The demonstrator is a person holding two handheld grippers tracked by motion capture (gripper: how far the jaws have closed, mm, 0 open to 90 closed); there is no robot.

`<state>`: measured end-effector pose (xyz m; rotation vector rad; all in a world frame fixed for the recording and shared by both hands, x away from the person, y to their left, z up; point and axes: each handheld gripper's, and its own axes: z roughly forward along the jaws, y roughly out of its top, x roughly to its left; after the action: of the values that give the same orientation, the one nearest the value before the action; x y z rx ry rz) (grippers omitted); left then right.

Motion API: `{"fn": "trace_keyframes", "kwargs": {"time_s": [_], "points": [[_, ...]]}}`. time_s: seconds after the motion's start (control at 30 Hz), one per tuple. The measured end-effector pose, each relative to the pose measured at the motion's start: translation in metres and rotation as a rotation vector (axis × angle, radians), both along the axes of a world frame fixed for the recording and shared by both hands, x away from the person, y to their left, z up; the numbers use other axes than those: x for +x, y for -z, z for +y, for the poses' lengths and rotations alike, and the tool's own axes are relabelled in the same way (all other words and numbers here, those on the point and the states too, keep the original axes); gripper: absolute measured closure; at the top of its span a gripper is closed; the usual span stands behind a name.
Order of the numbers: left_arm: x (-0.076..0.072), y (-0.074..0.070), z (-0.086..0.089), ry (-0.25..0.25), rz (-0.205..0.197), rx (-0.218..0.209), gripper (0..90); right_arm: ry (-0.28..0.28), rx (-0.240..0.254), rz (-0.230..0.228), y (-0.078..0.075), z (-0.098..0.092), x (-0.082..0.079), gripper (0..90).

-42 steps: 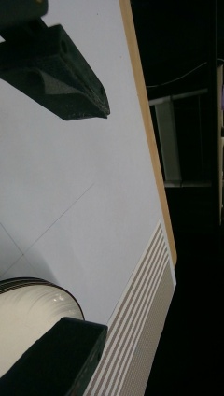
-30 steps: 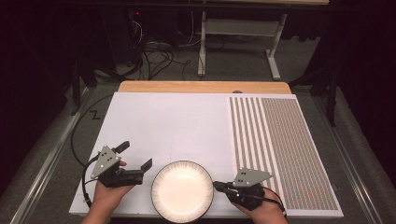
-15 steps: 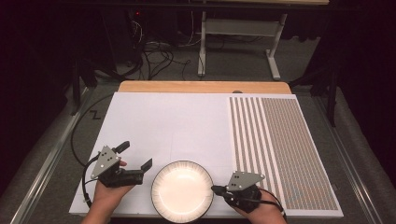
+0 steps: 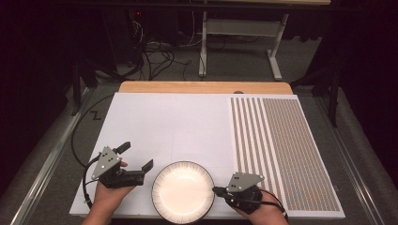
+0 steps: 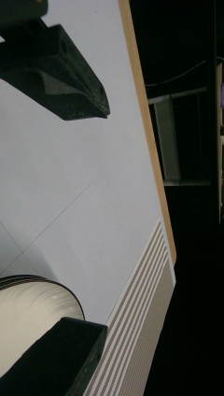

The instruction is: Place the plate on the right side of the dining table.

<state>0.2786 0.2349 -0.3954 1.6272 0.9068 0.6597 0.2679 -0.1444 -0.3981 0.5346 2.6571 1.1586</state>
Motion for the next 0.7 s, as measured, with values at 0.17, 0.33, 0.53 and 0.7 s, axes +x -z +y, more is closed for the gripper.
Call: {"fn": "trace_keyframes", "kwargs": {"time_s": [0.17, 0.33, 0.53, 0.7], "points": [[0.0000, 0.0000, -0.0003, 0.002, 0.000, 0.001, 0.1, -0.003, -0.012, -0.005, -0.0006, 0.0017, 0.0000, 90.0], [0.0000, -0.0002, -0.0002, 0.002, 0.000, -0.001, 0.1, -0.003, -0.012, -0.008, -0.0012, 0.0022, 0.0007, 90.0], [-0.0002, -0.0003, -0.0005, 0.004, -0.001, 0.002, 0.1, -0.005, -0.014, -0.007, -0.0005, 0.0040, 0.0007, 90.0], [-0.0003, -0.0005, -0.0001, 0.002, -0.003, -0.002, 0.1, -0.012, -0.020, -0.006, -0.0003, 0.0077, 0.0004, 90.0]]}}
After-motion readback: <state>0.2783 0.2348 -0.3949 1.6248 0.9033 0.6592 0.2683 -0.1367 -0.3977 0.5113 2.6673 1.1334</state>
